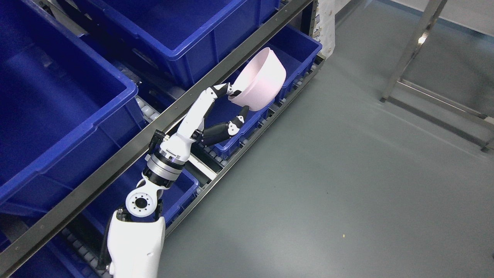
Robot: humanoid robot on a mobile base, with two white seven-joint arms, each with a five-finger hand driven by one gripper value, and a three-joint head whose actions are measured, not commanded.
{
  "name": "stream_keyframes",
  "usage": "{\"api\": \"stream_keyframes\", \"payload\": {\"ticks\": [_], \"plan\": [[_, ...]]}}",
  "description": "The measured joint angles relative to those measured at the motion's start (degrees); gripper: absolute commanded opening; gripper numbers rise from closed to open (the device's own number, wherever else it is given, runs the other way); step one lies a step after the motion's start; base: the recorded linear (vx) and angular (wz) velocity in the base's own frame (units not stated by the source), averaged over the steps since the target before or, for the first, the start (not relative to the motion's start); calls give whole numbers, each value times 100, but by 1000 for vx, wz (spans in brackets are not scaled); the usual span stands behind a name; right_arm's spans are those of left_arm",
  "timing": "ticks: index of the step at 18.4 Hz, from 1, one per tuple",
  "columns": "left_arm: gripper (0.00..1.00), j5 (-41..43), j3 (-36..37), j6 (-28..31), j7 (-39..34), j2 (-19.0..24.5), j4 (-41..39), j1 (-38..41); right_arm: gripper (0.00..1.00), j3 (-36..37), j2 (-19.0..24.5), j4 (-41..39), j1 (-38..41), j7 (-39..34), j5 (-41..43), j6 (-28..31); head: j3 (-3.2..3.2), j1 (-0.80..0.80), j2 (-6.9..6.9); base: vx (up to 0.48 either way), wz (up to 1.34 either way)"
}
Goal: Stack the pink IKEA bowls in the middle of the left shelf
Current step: 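Carry the stacked bowls toward the blue bins while the robot turns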
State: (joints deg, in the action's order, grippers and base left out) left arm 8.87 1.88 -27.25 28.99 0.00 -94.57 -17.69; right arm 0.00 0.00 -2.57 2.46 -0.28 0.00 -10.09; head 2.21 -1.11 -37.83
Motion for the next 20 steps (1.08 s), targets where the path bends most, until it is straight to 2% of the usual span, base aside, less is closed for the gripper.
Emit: {"api": "stream_keyframes", "payload": {"ticks": [20], "plan": [[7, 0, 54, 18, 0, 0, -3, -5, 100, 0, 0, 0, 0, 0, 0, -1, 0, 0, 0, -20, 286]]}}
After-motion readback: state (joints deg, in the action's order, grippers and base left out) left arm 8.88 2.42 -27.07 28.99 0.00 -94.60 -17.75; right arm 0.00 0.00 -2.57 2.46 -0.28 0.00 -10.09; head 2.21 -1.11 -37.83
